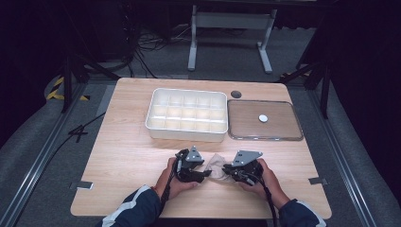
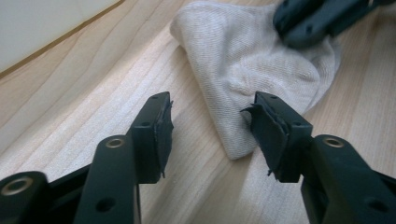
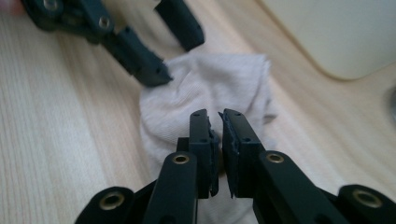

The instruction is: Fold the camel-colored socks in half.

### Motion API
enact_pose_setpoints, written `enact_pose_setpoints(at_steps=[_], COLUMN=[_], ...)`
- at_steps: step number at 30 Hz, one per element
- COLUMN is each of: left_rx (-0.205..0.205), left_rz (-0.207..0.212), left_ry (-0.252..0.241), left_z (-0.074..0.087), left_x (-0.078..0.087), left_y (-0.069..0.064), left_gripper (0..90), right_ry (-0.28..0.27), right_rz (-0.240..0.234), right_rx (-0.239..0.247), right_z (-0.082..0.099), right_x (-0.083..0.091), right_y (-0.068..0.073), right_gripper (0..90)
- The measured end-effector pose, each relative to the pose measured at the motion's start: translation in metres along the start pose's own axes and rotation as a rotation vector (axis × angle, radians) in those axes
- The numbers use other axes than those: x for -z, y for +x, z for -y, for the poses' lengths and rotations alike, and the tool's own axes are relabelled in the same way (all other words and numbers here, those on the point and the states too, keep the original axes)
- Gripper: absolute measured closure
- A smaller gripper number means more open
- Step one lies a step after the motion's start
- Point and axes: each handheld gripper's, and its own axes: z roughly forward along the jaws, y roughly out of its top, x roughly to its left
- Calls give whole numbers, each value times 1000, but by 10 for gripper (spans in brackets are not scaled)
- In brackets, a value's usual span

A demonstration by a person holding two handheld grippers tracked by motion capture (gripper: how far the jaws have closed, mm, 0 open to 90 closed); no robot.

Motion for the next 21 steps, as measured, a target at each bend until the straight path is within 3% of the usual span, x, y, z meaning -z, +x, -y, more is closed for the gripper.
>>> enact_pose_setpoints(at_steps=[2, 6, 9, 13, 15, 17, 21], left_rx=[0, 26, 38, 58, 96, 116, 132], left_rz=[-7, -19, -28, 18, 63, 80, 61], left_ry=[5, 35, 52, 67, 40, 42, 12], left_z=[0, -5, -7, -9, -7, -6, -6], left_x=[0, 0, -1, 1, -1, 0, -1], left_y=[0, -1, -3, -3, -2, -1, -4], left_gripper=[452, 442, 462, 588, 680, 722, 798], right_ry=[46, 49, 49, 54, 53, 53, 50], right_rz=[-9, -42, -43, -29, -28, -28, -28], right_rx=[13, -17, -12, -2, -2, -1, 0], right_z=[1, 3, 3, 2, 2, 2, 2], right_x=[-6, -8, -8, -9, -9, -9, -9], right_y=[2, -3, -4, -2, -2, -2, -3], right_gripper=[824, 830, 831, 833, 833, 833, 833])
